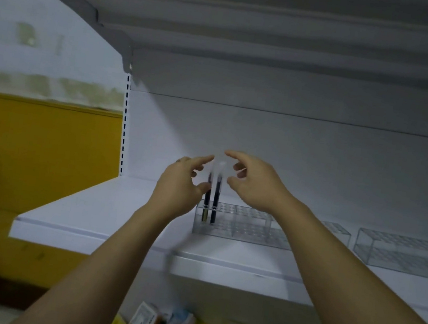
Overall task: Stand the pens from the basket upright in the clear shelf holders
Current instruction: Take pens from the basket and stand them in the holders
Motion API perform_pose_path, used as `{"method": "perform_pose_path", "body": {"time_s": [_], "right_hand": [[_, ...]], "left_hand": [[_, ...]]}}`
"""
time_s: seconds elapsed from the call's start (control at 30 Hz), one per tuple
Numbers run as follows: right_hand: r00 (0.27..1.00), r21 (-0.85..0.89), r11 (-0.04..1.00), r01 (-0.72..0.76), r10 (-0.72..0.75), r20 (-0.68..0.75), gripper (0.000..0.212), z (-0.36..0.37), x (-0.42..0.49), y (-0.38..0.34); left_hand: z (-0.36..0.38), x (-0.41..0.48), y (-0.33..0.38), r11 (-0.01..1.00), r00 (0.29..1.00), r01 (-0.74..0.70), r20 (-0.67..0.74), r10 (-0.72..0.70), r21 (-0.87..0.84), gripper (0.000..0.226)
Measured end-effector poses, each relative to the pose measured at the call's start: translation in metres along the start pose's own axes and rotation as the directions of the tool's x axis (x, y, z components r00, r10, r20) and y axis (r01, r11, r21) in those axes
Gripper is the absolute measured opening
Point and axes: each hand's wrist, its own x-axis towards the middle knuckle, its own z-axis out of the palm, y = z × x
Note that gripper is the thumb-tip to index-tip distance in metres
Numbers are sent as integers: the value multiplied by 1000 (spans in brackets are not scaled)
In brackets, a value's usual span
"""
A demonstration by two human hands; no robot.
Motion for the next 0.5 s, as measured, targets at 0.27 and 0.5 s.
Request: {"method": "perform_pose_path", "body": {"time_s": [0.27,0.5], "right_hand": [[997,-72,997,-14,9,-74,56,-10,-84,21],[987,-116,989,-95,78,-143,48,-5,-201,52]], "left_hand": [[5,-64,28,988,992,-123,17,122,90,46],[62,-158,60,970,961,-244,137,242,4,38]]}}
